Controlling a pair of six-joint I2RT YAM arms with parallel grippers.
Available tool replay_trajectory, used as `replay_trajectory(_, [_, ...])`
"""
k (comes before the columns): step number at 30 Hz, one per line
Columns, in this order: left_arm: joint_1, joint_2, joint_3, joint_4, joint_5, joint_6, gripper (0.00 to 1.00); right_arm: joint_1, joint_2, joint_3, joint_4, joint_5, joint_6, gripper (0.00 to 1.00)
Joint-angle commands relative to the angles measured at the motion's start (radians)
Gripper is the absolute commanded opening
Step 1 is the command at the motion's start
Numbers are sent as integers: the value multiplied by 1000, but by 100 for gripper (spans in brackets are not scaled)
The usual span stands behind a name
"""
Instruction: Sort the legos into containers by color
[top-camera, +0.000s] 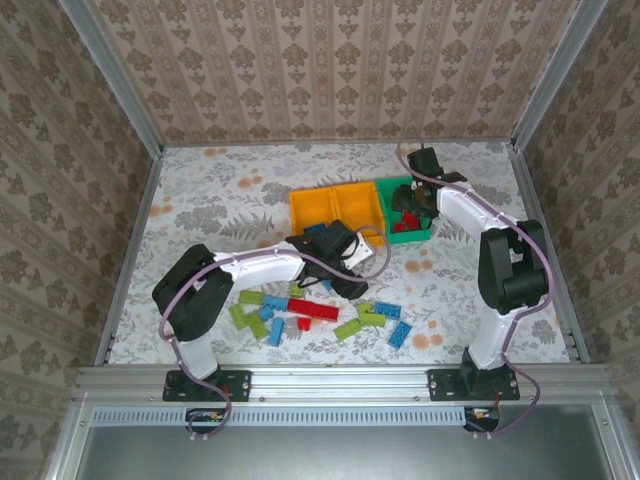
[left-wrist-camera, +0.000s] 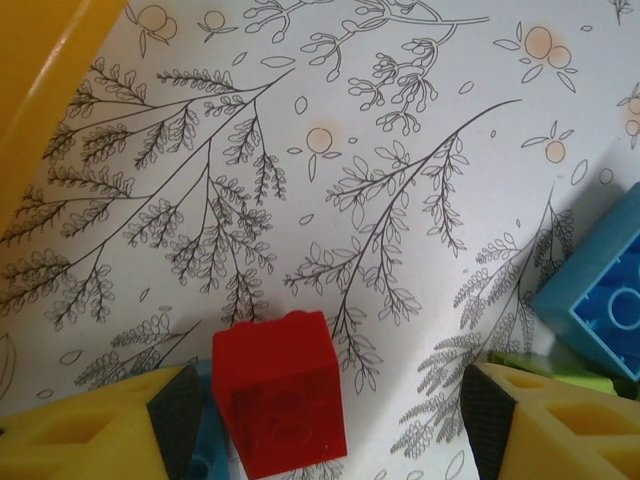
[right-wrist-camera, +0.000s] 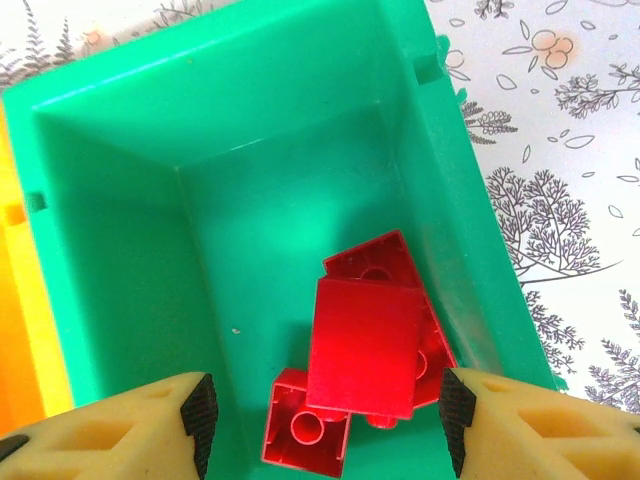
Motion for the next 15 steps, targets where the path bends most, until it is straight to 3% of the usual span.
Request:
replay_trajectory(1, [-16,39,52,-54,-26,3,71,-3,-64,-24,-13,-24,21,64])
replay_trajectory(15, [-22,76,67,-59,-37,10,46,-26,-187,-94,-6,-24,29,66])
